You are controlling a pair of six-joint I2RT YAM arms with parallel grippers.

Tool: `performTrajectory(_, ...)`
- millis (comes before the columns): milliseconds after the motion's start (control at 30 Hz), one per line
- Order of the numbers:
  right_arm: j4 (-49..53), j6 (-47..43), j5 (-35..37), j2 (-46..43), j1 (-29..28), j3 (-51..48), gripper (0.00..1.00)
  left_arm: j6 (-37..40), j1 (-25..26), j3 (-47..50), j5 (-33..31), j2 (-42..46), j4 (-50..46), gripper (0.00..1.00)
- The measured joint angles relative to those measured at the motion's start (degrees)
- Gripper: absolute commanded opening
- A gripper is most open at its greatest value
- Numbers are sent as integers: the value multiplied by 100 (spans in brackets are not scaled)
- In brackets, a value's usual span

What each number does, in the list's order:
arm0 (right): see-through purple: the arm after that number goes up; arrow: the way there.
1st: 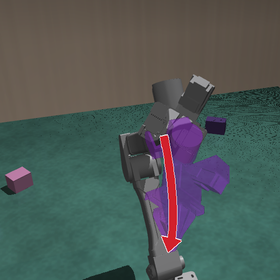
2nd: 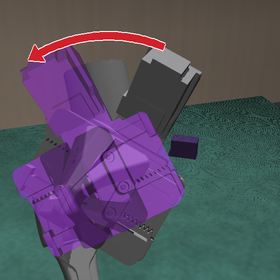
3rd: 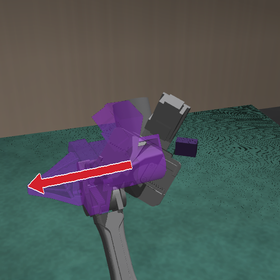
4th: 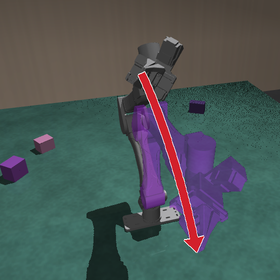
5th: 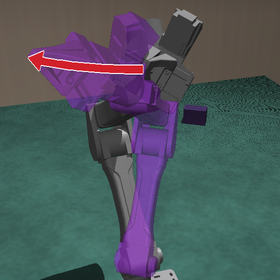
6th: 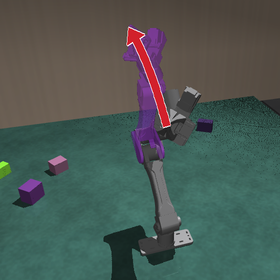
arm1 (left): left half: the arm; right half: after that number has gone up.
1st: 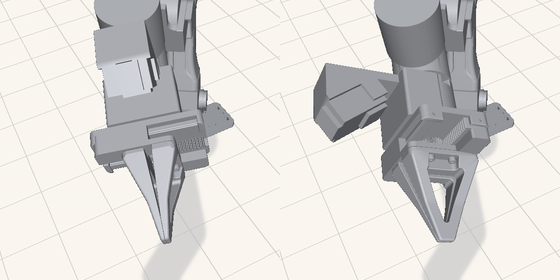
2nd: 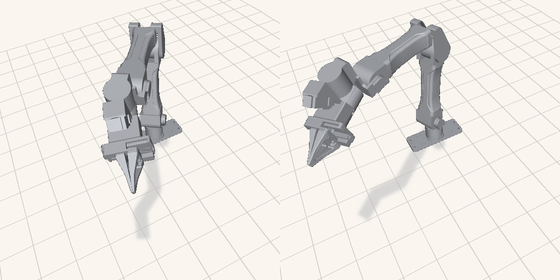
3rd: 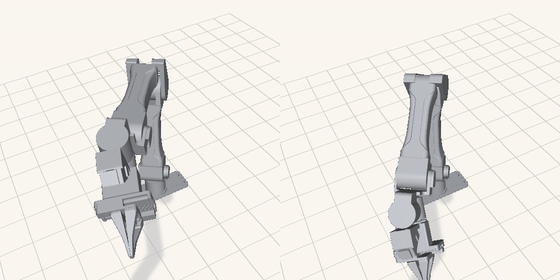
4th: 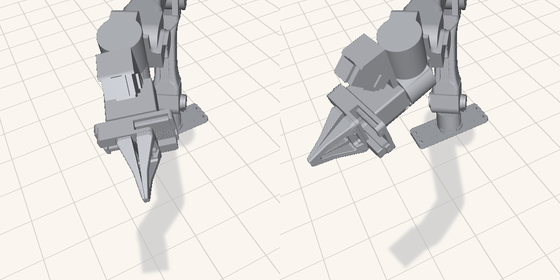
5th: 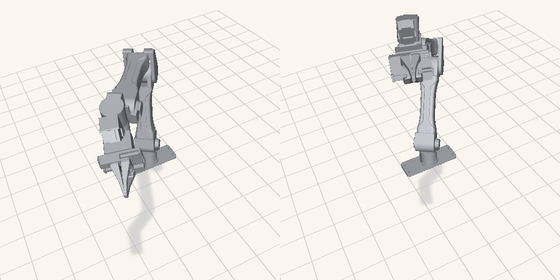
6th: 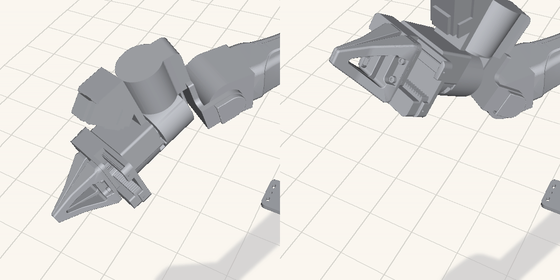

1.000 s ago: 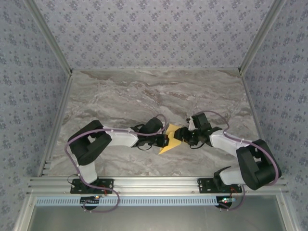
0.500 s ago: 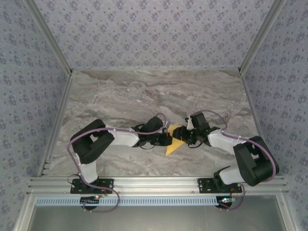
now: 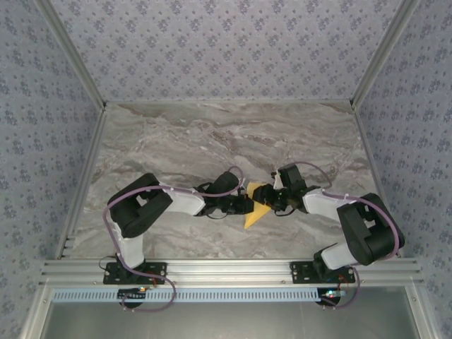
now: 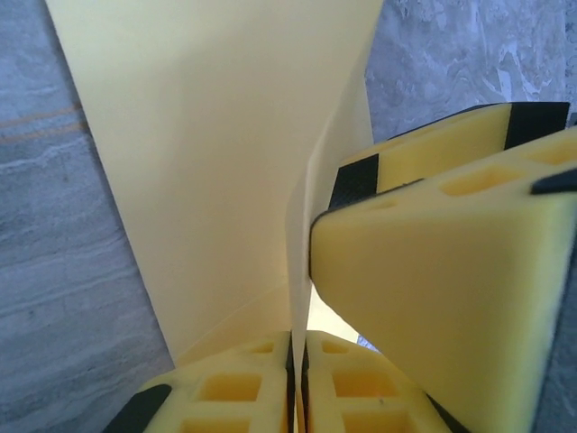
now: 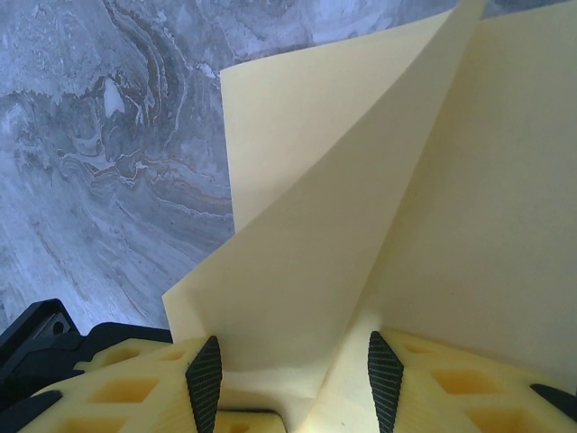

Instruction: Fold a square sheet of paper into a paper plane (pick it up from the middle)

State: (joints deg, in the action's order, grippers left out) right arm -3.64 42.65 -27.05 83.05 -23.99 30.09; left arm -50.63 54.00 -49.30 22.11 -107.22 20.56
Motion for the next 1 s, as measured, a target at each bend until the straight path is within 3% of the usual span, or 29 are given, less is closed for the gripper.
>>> performTrajectory(500,-44,42,0,149,11,90,50,-44,-116,393,127,214,417,36)
performTrajectory(767,37,42,7,214,4,175,50,-42,-199,643,11,756,374,41)
performTrajectory(1000,46,39,7,214,4,179,50,28,-170,533,-2,612,328,37)
